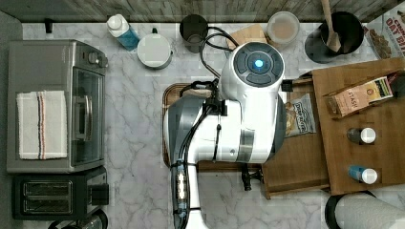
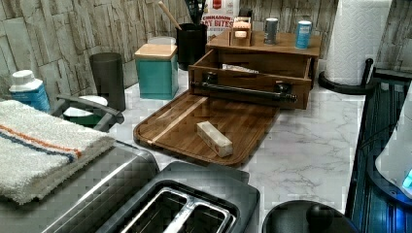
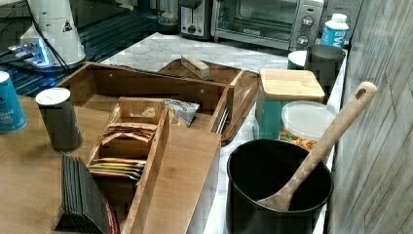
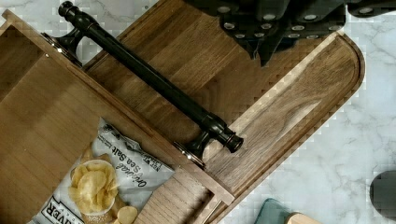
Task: Close the drawer.
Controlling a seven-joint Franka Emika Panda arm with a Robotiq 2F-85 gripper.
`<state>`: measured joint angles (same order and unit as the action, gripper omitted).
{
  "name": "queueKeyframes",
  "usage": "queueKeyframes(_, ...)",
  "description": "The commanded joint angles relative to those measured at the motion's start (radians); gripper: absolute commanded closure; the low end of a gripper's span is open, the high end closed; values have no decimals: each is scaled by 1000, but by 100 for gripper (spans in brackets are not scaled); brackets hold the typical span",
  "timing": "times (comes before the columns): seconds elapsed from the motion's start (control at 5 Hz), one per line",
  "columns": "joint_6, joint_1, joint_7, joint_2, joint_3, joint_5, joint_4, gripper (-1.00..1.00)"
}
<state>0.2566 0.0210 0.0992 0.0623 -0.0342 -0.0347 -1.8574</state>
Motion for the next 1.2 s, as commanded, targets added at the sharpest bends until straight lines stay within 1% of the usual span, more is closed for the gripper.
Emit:
queueKeyframes(0.2, 3, 1, 0, 4, -1, -4, 0, 100)
queueKeyframes(0.4, 74, -17, 136, -34, 21, 29, -90, 100)
queueKeyframes(0.6, 216, -22, 351, -106, 38, 1, -234, 100)
queueKeyframes(0.8, 270, -166, 492, -117, -77, -11, -305, 100)
queueKeyframes(1.0, 303, -111, 596, -102, -9, -9, -350, 100)
queueKeyframes(1.2, 356, -112, 710, -80, -23, 36, -400, 100)
